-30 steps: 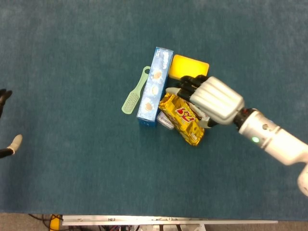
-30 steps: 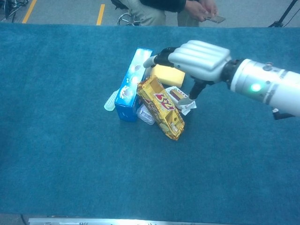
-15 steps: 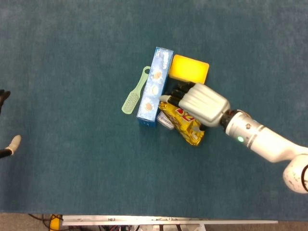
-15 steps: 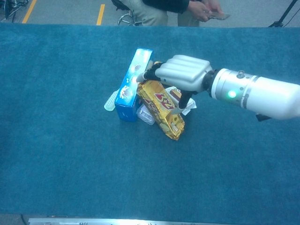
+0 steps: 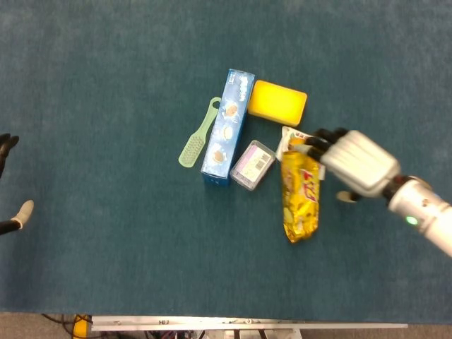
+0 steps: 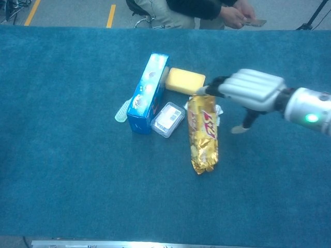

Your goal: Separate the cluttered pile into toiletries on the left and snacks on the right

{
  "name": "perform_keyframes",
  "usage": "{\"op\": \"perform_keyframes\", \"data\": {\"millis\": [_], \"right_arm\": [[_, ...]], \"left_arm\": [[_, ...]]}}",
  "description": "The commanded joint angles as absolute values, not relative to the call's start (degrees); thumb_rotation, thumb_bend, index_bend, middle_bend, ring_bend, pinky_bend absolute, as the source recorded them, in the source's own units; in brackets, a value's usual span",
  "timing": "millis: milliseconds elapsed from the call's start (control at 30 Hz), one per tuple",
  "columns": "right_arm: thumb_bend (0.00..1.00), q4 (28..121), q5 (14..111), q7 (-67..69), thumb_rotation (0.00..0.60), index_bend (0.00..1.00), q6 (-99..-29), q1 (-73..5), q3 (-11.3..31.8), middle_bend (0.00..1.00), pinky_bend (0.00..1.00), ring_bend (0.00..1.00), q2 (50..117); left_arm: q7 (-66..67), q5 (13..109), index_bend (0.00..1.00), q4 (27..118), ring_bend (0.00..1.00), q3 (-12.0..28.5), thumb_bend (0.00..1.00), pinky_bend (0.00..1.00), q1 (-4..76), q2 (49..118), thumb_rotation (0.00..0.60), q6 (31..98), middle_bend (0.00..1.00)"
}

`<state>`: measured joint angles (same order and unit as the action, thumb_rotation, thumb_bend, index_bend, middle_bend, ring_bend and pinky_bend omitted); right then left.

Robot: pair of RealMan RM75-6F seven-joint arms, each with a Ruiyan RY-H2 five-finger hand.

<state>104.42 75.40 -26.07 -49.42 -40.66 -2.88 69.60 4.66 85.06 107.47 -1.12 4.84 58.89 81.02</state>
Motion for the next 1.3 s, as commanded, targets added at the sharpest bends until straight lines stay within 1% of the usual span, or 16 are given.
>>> {"op": "perform_keyframes", "data": {"millis": [33,167,400,667,800,1100,1300], "right_arm": [[0.0,104.31,75.98,-24.31,0.6,0.15,-51.11,-38.36,-4.73,0.21,0.3,0.15,67.19],[0.0,103.6,76.2,-22.64,0.6,0.15,-52.69,-36.57,-5.19,0.21,0.3,0.15,65.4],[0.0,103.2,77.42,-21.09,0.6,0.15,-53.84,-35.62,-4.37,0.21,0.3,0.15,64.7],[0.0,103.96,83.3,-19.55,0.6,0.15,-53.08,-36.78,-3.73,0.21,0.3,0.15,66.0],[0.0,104.13,85.12,-21.35,0.6,0.15,-51.17,-38.43,-3.21,0.21,0.29,0.15,66.76],[0.0,103.76,85.07,-29.89,0.6,0.15,-46.51,-41.91,-2.05,0.2,0.17,0.11,69.59],[0.0,103.22,83.22,-34.34,0.6,0.15,-44.57,-43.09,-1.82,0.2,0.14,0.11,71.78]], "left_arm": [[4.64,84.92,0.08,107.46,0.04,-1.16,0.26,0.09,4.87,58.91,0.6,80.8,0.09],[5.01,85.19,0.08,107.77,0.04,-1.21,0.26,0.09,5.24,59.03,0.6,80.22,0.09],[5.55,85.55,0.08,108.36,0.04,-1.37,0.26,0.09,5.09,59.09,0.6,80.5,0.09],[5.54,85.62,0.08,108.69,0.04,-1.66,0.26,0.09,4.63,58.56,0.6,80.95,0.09],[5.46,85.7,0.08,108.81,0.04,-1.73,0.26,0.09,4.49,58.31,0.6,81.1,0.09],[5.02,85.59,0.08,108.9,0.04,-1.9,0.26,0.09,4.22,57.94,0.6,81.13,0.08],[4.4,85.59,0.08,108.99,0.04,-1.99,0.26,0.09,4.19,57.57,0.6,80.95,0.08]]}}
